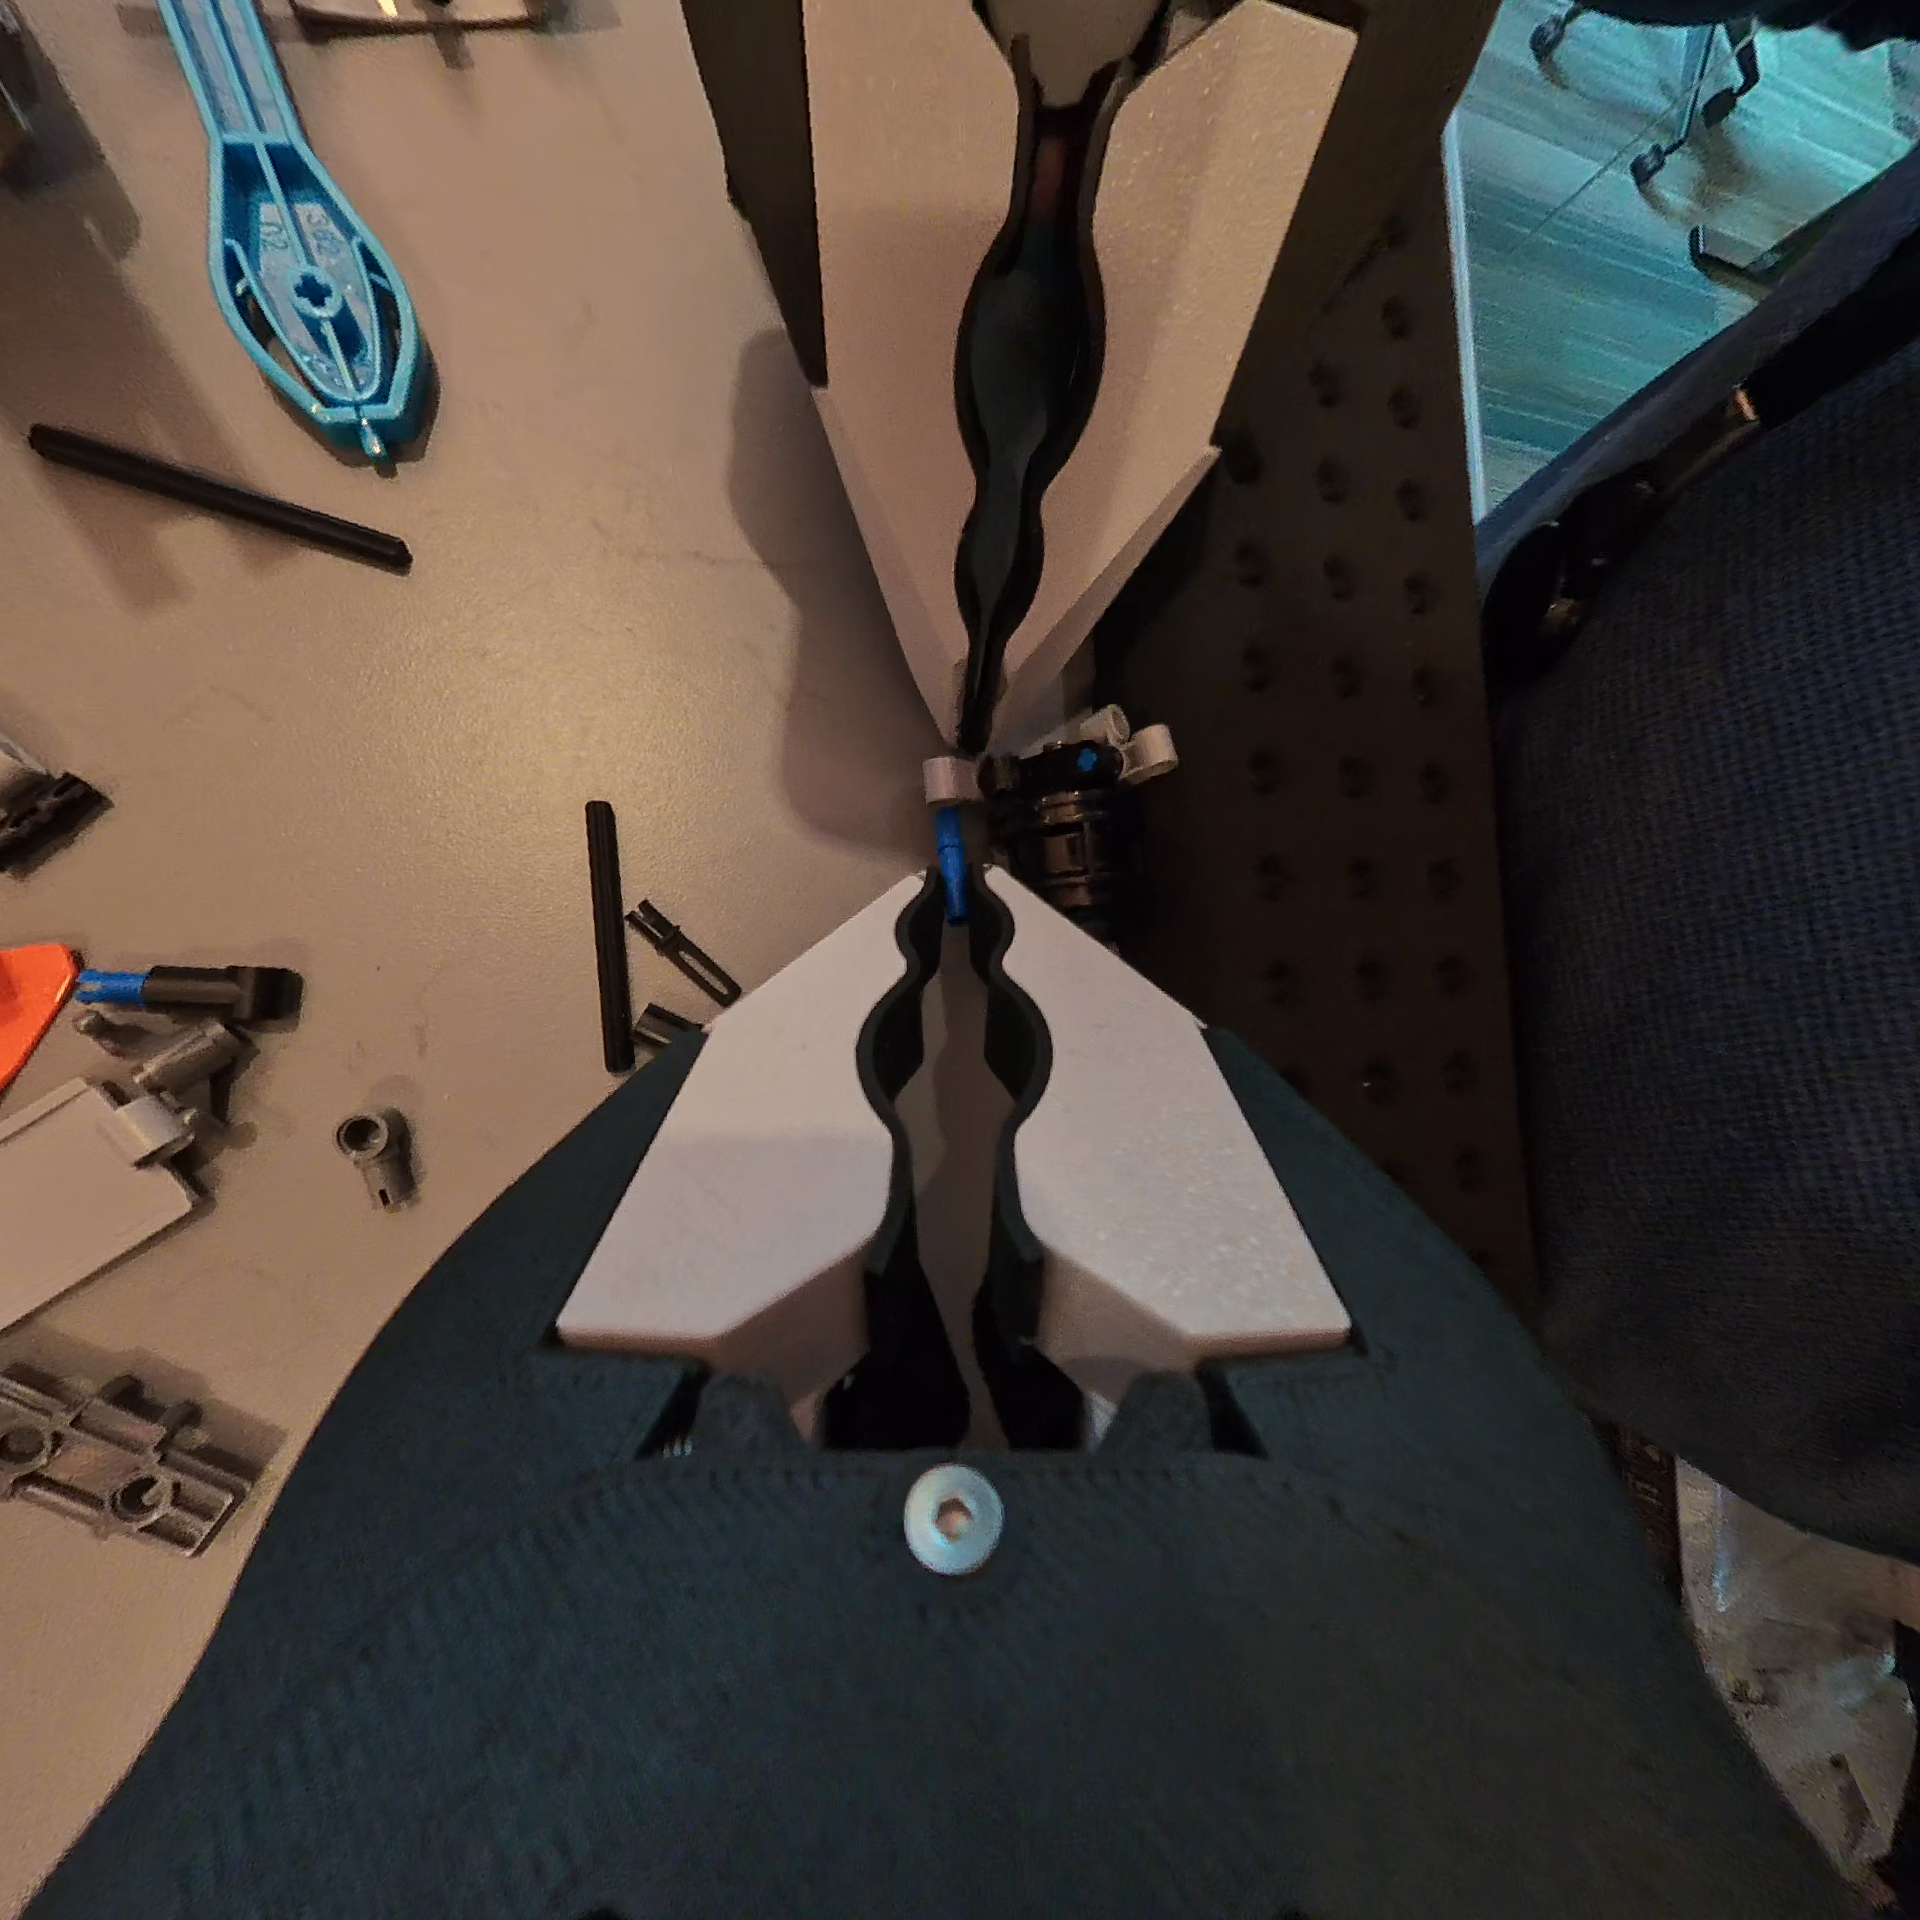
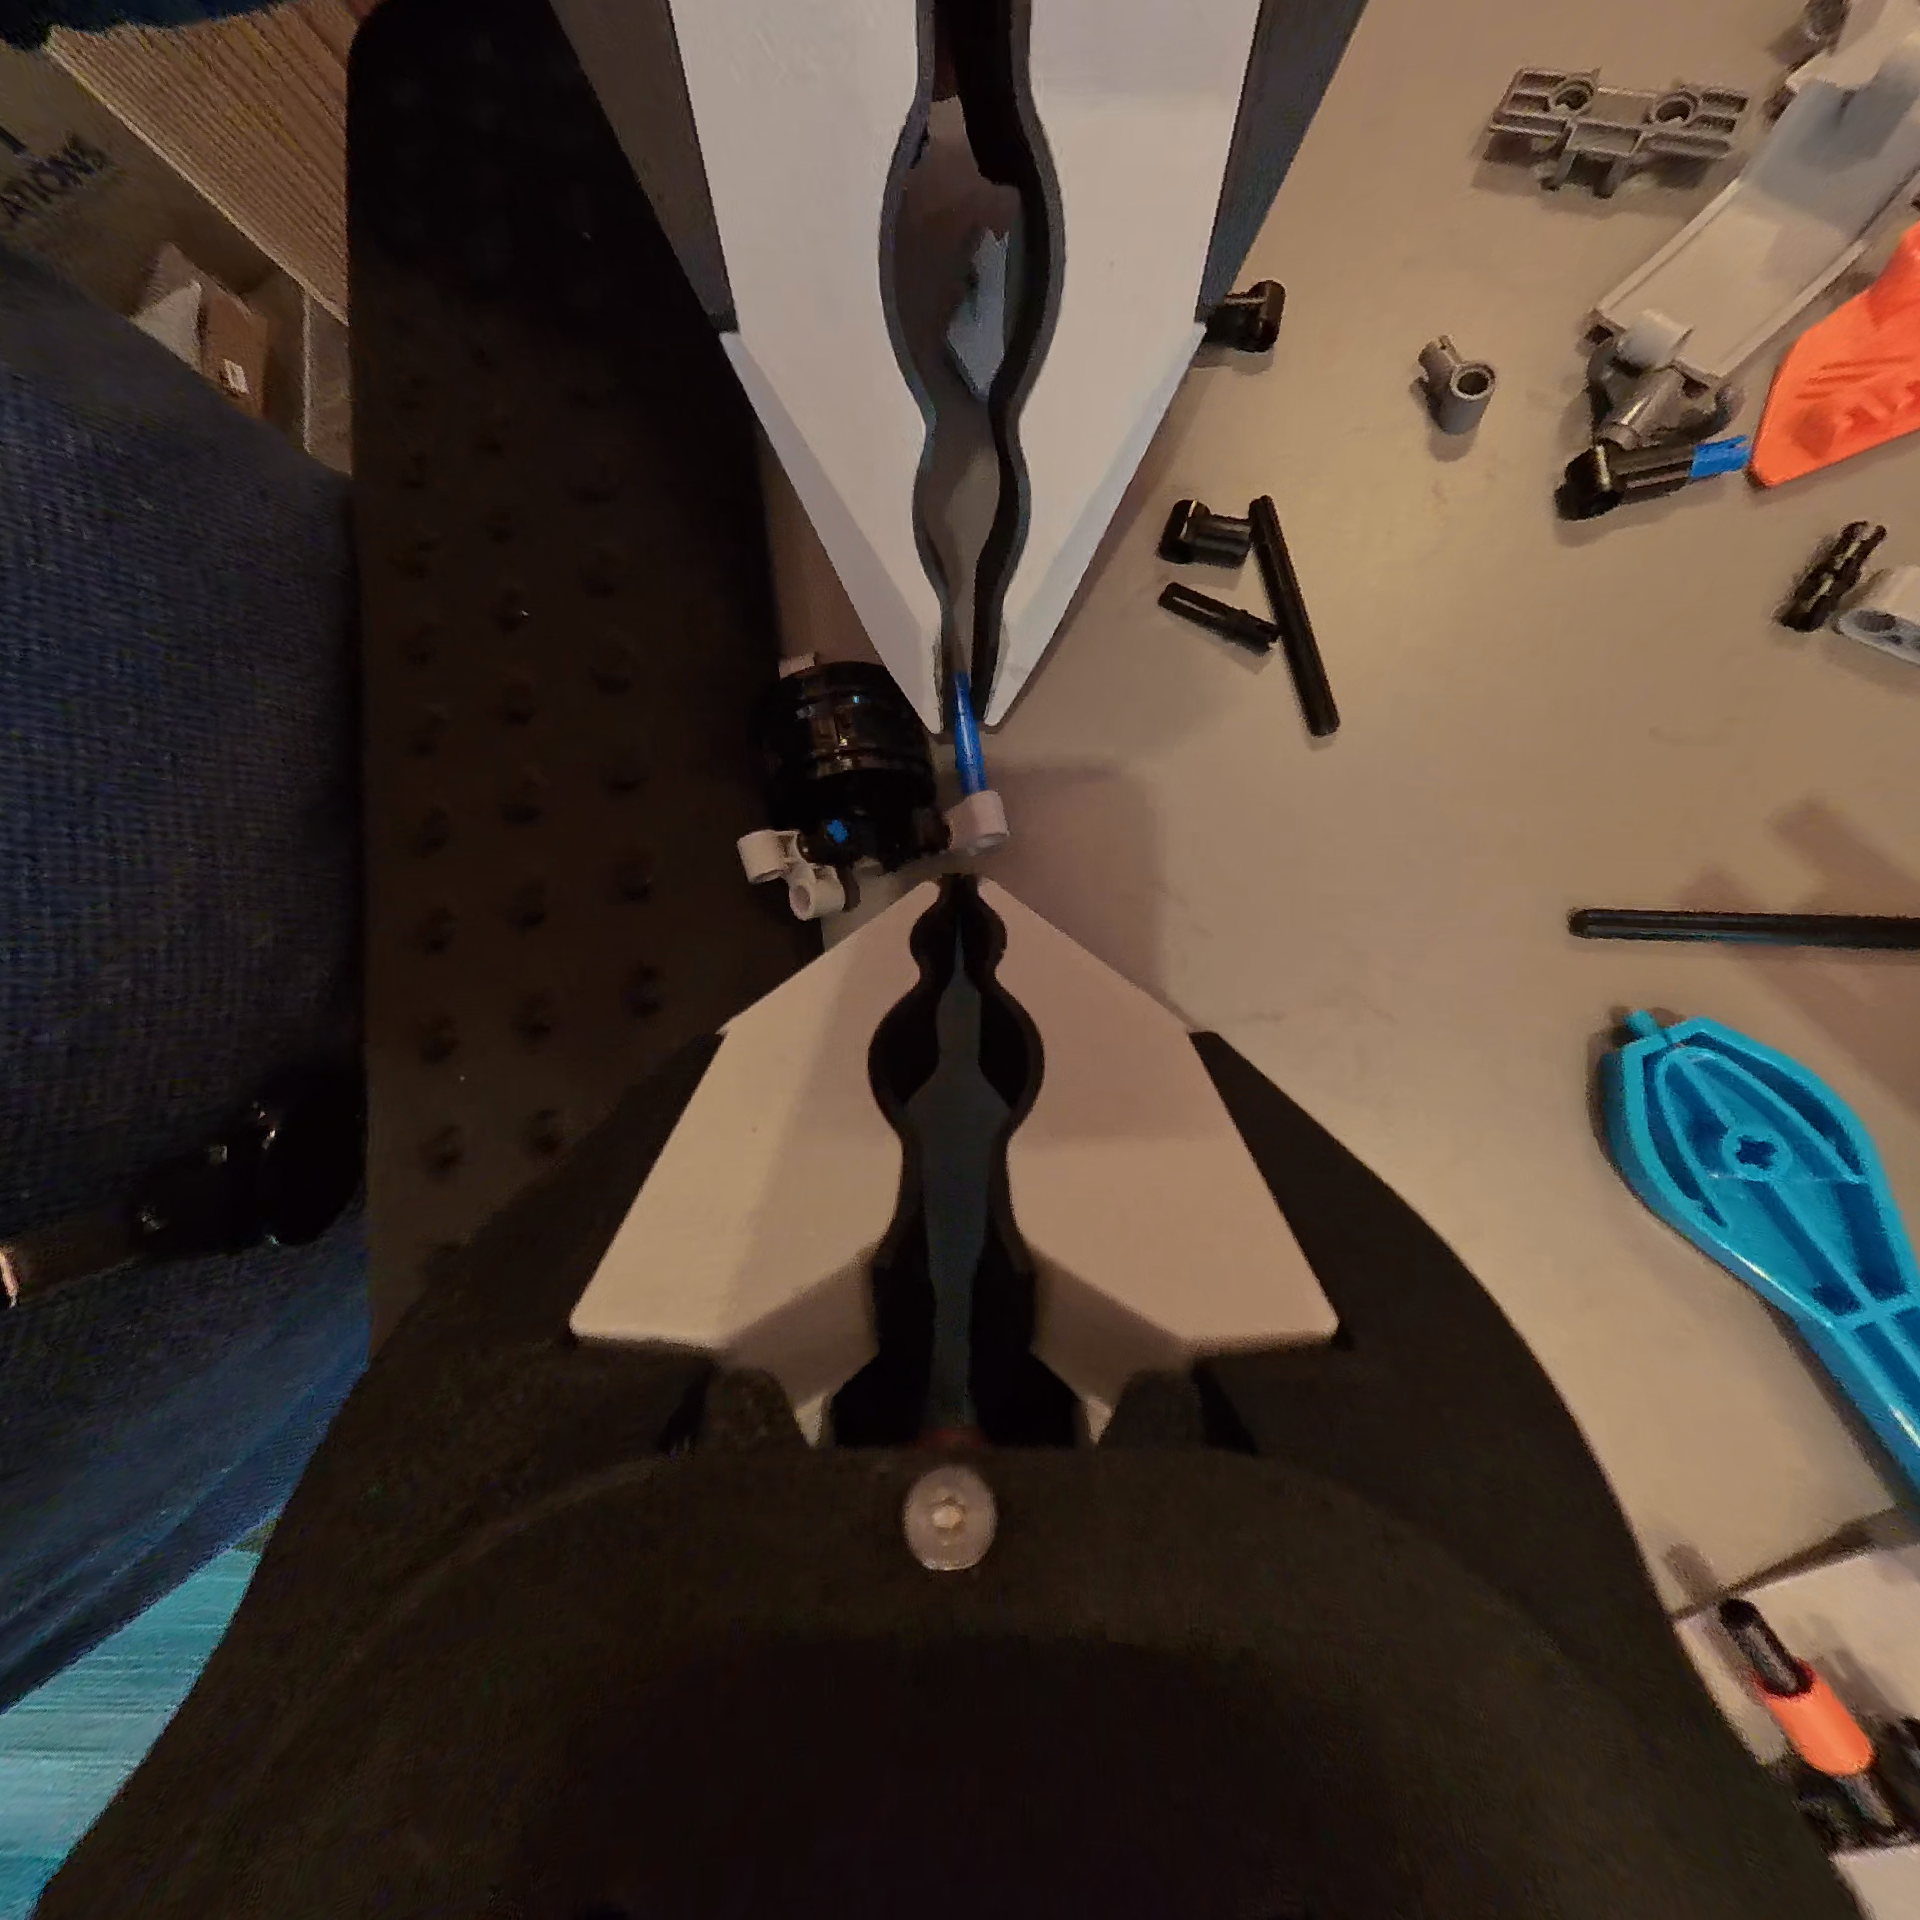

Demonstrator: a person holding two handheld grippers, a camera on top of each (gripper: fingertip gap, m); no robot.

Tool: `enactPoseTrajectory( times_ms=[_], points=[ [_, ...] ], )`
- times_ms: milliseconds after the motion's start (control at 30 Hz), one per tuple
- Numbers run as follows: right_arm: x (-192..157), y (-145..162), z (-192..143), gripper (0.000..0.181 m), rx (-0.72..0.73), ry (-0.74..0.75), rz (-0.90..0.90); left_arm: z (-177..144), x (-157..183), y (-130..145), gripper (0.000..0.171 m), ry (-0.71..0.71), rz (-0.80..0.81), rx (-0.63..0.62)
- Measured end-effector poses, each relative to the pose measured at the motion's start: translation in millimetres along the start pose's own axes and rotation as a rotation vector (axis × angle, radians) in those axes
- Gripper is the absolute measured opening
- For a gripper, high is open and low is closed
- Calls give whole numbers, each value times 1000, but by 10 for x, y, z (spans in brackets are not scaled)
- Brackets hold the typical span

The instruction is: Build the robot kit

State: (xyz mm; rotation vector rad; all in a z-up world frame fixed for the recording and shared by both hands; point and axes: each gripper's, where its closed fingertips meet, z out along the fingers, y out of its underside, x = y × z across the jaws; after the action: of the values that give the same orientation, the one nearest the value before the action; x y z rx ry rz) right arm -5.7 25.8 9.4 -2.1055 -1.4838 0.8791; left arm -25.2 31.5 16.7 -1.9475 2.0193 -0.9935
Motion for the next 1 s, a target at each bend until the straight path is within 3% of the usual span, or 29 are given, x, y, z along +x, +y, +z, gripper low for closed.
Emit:
enactPoseTrajectory(
  times_ms=[400,833,1000],
  points=[
    [48,-52,-41,0,59,1,7,-6,12,-61,2,-5,-13,108],
    [22,-30,7,0,55,-5,2,21,26,-72,2,22,-34,148],
    [16,-36,27,0,48,-2,-12,25,14,-34,2,47,-57,111]
  ],
)
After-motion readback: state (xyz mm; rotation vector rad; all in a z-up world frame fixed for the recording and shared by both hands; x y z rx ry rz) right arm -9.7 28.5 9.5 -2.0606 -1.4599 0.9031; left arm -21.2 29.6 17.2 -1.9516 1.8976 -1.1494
